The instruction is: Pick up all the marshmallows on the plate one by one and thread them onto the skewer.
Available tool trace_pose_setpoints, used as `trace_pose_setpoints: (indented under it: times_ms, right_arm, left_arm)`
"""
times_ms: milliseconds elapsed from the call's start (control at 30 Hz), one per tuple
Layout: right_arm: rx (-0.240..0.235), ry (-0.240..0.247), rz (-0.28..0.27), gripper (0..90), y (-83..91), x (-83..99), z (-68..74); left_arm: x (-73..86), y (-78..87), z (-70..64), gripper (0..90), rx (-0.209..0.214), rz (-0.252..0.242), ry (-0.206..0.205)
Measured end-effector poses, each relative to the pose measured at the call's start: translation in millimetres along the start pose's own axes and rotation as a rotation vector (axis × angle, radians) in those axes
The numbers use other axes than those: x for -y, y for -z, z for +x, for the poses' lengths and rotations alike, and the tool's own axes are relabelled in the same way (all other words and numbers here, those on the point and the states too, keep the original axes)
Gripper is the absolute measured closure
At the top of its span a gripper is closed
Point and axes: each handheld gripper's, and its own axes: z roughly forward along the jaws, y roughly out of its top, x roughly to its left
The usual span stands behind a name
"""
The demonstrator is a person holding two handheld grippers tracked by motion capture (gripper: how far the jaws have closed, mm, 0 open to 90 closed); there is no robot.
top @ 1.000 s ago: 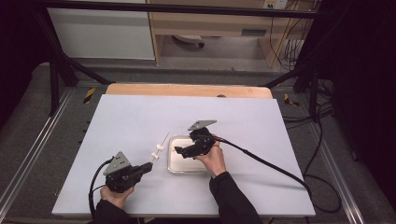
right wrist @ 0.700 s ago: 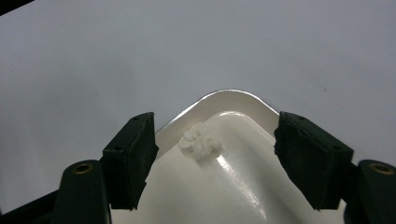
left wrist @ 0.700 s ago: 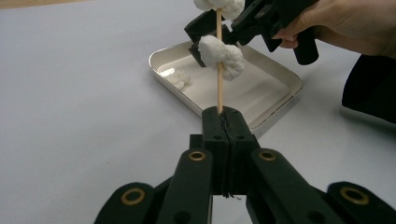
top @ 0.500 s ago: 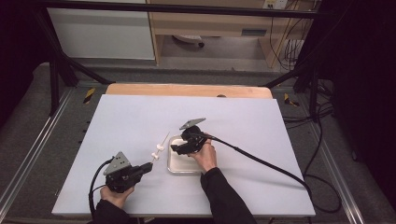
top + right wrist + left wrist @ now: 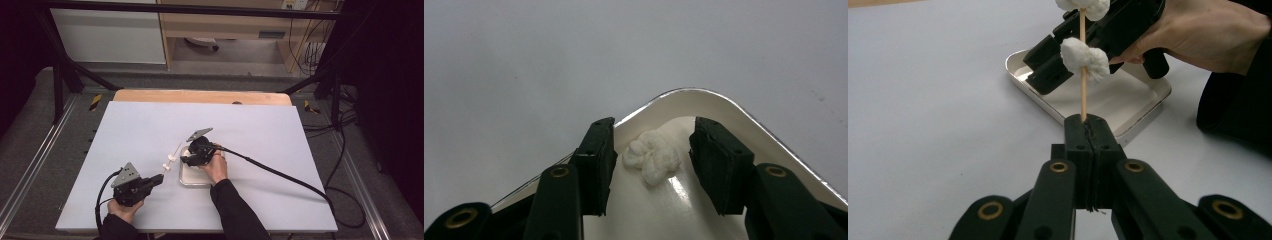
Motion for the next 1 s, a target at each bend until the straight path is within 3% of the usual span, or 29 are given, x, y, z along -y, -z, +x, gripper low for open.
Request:
trace_pose_setpoints:
  times_ms: [233,500,733,1000]
  right_arm:
    - [0.002,0.036,0.015,62.0,-1.8,1.4,1.9]
    - [0.019,0.039,0.018,70.4,-0.7,2.2,3.0]
    - [0.037,0.009,0.006,74.1,0.5,2.3,3.5]
    - [0.01,-0.017,-0.014,74.7,15.6,-3.5,4.4]
  left_arm:
    - [-0.1,0.0,-0.5,89.0,0.001,0.0,-0.002]
    - [0.0,-0.1,-0.8,89.0,0.002,0.0,-0.004]
    - [0.1,0.1,-0.6,89.0,0.001,-0.001,-0.004]
    - [-0.1,-0.1,-1.2,89.0,0.002,0.001,-0.007]
